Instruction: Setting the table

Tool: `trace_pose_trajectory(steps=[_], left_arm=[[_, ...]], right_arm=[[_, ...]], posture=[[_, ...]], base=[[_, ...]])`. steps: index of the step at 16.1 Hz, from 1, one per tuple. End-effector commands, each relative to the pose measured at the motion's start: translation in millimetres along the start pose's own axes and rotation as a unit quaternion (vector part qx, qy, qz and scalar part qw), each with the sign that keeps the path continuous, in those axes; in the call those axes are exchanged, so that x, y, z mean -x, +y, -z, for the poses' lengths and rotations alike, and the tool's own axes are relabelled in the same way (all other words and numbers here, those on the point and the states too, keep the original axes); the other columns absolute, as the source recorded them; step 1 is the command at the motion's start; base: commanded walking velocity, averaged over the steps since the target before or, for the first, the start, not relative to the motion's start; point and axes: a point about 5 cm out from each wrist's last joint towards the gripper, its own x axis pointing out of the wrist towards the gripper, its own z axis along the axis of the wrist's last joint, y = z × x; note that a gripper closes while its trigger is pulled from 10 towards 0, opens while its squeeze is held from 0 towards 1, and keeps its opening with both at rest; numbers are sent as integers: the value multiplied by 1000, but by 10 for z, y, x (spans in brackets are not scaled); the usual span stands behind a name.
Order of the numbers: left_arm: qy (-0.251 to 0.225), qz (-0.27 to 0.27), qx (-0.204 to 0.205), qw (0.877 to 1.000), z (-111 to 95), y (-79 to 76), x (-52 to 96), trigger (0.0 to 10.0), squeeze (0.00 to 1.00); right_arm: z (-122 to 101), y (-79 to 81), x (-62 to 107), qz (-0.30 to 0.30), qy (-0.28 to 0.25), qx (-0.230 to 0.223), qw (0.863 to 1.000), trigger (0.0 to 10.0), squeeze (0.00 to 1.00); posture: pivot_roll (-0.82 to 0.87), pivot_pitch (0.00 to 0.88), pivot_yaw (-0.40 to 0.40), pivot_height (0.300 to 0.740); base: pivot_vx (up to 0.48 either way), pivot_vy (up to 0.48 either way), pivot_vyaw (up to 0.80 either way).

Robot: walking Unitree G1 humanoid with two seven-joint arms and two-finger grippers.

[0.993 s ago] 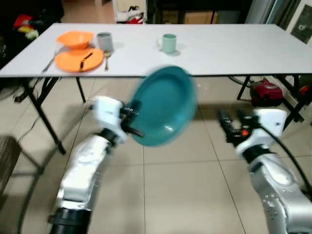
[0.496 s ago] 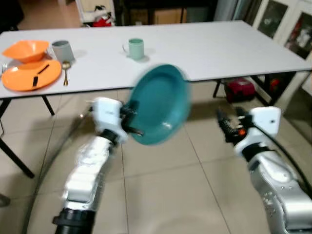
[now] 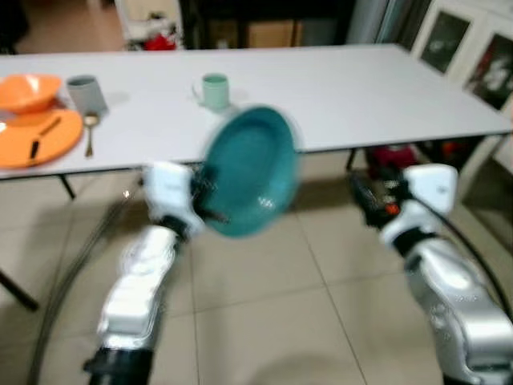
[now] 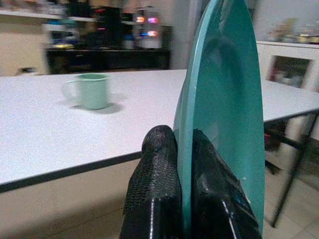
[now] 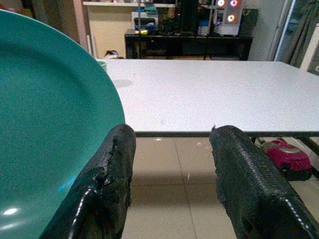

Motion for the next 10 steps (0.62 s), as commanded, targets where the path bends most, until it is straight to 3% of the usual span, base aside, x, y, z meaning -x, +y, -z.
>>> trace_pose_trajectory(steps=[1,10], left_arm=[[-19,-14,-13,1000,-110,96,-2,10000,0],[-15,-9,-21,1000,-121,127,-3,10000,0]], right_arm=[[-21,49,-12,-12,-3,-5,1000,10000,0],[10,67,31,-9,3,-9,1000,10000,0]], posture=[[22,0,-12,740],[11,0,-3,740]], base=[[379,0,0],[374,0,0]])
